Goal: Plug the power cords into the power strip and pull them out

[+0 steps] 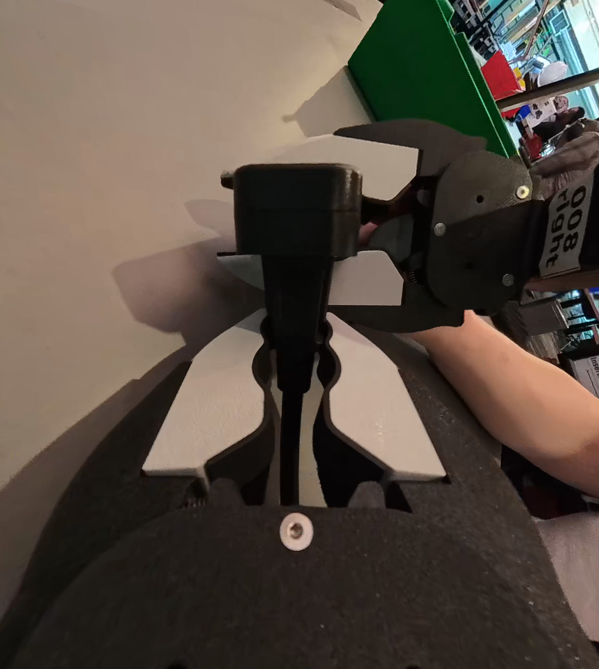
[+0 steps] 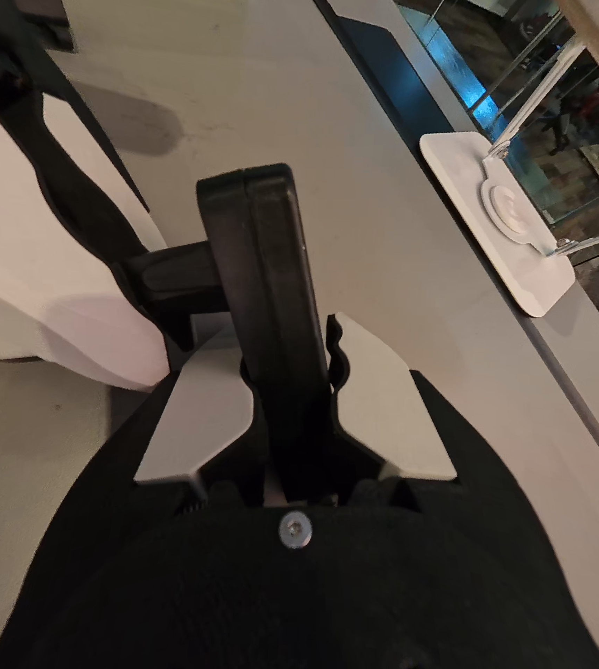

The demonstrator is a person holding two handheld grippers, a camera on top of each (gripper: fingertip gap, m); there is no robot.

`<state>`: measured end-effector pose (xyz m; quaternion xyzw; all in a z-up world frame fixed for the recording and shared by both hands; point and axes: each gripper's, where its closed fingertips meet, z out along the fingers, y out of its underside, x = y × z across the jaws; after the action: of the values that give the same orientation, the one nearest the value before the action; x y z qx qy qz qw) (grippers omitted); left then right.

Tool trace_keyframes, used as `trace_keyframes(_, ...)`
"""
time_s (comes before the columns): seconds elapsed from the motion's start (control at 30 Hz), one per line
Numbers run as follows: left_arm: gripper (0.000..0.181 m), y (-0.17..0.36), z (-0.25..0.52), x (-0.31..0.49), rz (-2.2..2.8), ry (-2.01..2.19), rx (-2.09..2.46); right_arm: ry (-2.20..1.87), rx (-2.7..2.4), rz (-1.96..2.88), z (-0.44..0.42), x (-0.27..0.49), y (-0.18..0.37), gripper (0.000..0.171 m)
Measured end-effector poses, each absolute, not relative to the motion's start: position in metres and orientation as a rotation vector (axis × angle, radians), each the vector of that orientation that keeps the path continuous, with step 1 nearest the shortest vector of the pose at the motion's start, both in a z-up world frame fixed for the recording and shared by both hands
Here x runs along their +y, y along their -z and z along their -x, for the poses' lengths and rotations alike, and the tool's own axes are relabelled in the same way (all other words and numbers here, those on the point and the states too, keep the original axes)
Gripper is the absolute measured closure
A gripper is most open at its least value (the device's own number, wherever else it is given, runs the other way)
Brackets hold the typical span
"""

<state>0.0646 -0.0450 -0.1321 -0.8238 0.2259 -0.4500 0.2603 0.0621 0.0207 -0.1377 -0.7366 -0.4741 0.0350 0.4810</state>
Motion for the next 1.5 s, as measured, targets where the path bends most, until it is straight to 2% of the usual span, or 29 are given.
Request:
trace_keyframes(0.03,0.159,0.132,-0.065,-0.045,2.226,1.212,0.617,-0.096,-1.156,1.796,-0.062,0.020,0.138,0.135)
trace_keyframes(0.2,0.159,0.135,-0.062,-0.050,2.165,1.019,0.905,-0.173,-1.213,1.747,-0.058,0.015,0.136,0.136)
trace_keyframes(0.4,0.159,0.136,-0.053,-0.060,2.163,1.000,1.083,-0.205,-1.304,1.677,-0.052,0.007,0.135,0.137)
trace_keyframes(0.57,0.160,0.135,-0.052,-0.056,2.163,0.975,1.058,-0.192,-1.271,1.710,-0.053,0.010,0.136,0.137)
trace_keyframes(0.73,0.161,0.129,-0.060,-0.053,2.148,1.101,0.836,-0.236,-1.215,1.756,-0.055,0.012,0.134,0.138)
trace_keyframes(1.2,0.161,0.139,-0.060,-0.069,2.177,1.028,1.059,-0.222,-1.355,1.618,-0.057,-0.002,0.135,0.139)
trace_keyframes(1.5,0.161,0.140,-0.054,-0.061,2.194,0.940,0.997,-0.176,-1.242,1.709,-0.052,0.003,0.133,0.140)
